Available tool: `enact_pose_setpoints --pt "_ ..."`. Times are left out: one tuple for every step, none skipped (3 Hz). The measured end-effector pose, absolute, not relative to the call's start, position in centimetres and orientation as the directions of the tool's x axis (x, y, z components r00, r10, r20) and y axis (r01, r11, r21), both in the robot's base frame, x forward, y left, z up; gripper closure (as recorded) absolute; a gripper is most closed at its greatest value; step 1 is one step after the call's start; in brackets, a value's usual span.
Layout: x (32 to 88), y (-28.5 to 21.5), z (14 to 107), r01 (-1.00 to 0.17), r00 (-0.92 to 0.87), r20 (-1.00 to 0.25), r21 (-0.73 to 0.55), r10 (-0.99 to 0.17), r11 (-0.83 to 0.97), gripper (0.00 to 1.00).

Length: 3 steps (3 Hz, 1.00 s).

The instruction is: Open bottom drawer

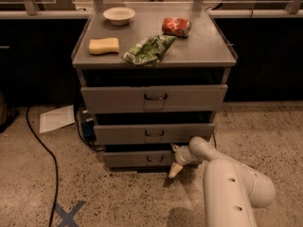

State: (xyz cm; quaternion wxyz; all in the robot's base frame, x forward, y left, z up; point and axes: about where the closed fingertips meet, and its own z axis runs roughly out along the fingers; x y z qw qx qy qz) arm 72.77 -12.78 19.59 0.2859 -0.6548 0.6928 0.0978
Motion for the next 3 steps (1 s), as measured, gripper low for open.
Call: enact_pose_setpoints --pt "72.4 -12.4 18.4 -0.973 0.008 -0.527 -0.201 -0.85 0.115 0.0" --pt "71.4 -12.3 17.0 -0.982 -0.019 -0.529 -0.15 -0.848 0.115 0.0" --pt "67.0 -12.5 17.9 -0.989 -0.065 -0.545 -0.075 -0.836 0.126 0.0"
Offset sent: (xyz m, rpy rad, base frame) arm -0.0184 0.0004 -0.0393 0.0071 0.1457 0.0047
